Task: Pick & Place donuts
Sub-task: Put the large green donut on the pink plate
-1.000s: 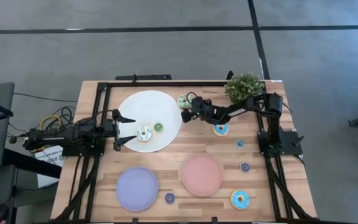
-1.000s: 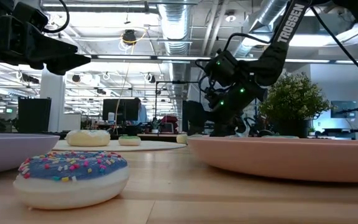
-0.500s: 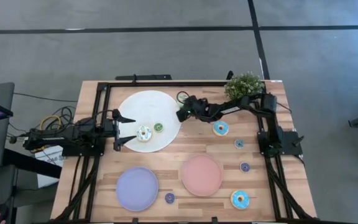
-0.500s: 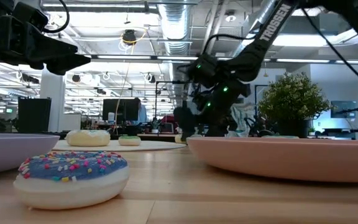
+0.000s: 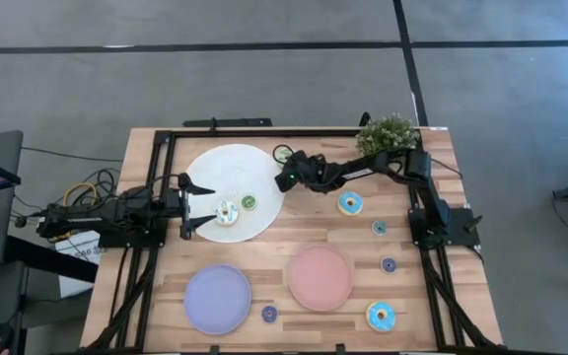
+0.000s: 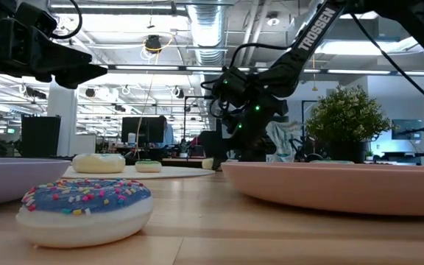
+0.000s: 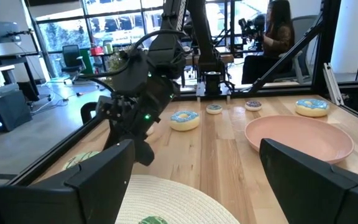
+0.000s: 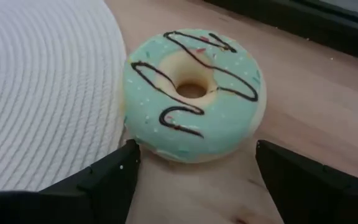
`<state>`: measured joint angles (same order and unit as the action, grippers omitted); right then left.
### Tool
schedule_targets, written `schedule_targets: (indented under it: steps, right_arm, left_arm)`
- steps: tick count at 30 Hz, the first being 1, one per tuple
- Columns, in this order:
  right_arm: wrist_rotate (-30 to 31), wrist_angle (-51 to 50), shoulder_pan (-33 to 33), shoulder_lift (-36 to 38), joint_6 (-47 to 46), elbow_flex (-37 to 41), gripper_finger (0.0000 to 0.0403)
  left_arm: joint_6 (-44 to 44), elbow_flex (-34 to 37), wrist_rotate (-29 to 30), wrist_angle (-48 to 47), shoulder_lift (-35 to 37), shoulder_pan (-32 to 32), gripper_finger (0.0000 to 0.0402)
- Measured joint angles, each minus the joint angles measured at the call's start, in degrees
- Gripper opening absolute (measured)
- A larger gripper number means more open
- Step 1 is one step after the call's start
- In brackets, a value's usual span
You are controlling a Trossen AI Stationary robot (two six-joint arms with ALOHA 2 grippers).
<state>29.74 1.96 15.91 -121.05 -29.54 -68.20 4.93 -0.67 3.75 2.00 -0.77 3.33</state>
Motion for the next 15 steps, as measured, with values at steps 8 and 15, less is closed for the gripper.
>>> schedule_targets:
  steps: [8,15]
  right_arm:
    - [-0.02,1.48,-0.03,0.07,1.08,0.00,0.0261]
    - [-0.18,1.48,-0.03,0.07,1.13,0.02,0.0203]
  left_arm:
    - [0.00,-0.01,0.02,-0.01,0.00,-0.01,0.0340]
    - [0.00,-0.02,0.04,0.00,-0.01,-0.02,0.0340]
